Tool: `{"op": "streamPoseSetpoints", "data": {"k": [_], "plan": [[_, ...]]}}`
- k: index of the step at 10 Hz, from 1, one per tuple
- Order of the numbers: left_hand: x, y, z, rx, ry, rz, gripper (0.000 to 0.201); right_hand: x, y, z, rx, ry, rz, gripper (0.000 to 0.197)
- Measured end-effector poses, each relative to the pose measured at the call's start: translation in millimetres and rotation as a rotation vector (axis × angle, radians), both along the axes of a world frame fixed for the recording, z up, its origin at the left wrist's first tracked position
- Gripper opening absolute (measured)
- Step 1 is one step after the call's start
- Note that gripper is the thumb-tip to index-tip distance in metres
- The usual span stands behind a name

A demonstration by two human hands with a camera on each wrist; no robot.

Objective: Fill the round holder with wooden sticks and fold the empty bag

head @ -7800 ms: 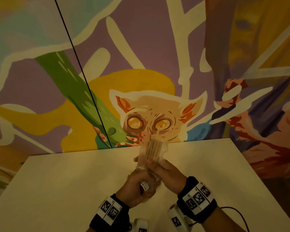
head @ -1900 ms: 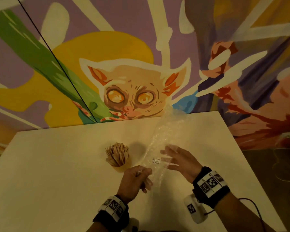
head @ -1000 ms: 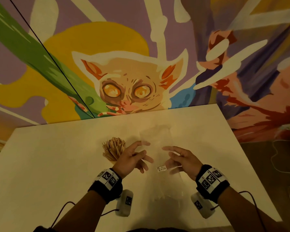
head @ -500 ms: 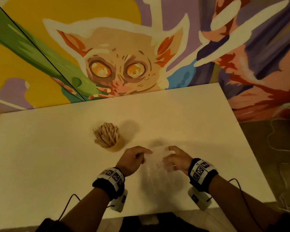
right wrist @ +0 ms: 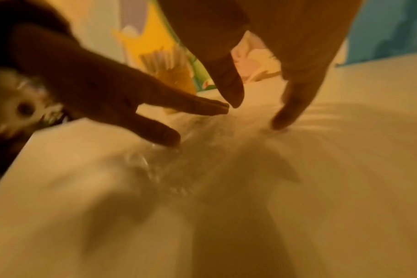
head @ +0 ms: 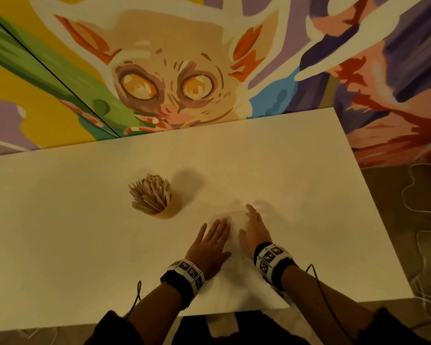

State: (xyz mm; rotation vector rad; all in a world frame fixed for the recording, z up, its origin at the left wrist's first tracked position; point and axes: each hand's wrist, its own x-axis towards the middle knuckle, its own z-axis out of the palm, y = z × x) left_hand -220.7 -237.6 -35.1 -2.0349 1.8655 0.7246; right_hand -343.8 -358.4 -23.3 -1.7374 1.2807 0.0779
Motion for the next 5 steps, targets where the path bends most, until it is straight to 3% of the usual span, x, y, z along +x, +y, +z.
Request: {"op": "streamPoseSetpoints", "data": {"k": [1, 2, 4, 5], "plan": [[0.1, 3.3, -9.9, 0.043, -0.021, -0.018, 0.077, -10.9, 7.0, -10.9, -0.327, 0.098, 0.391, 0.078], [0.1, 7.2, -16.8, 0.046, -0.012, -0.024, 0.076, -23.8, 9.3, -26.4, -0.417, 0.184, 0.702, 0.066], [1.9, 2.2, -9.1, 0.065, -0.005, -0.033, 0.075, -23.5, 3.5, -30.0, -0.457, 0.319, 0.825, 0.075], [3.5, 8.6, 7.4, -0.034, 0.098, 0.004, 0.074, -19.4, 8.1, -17.4, -0.404, 0.297, 0.766, 0.087]]}}
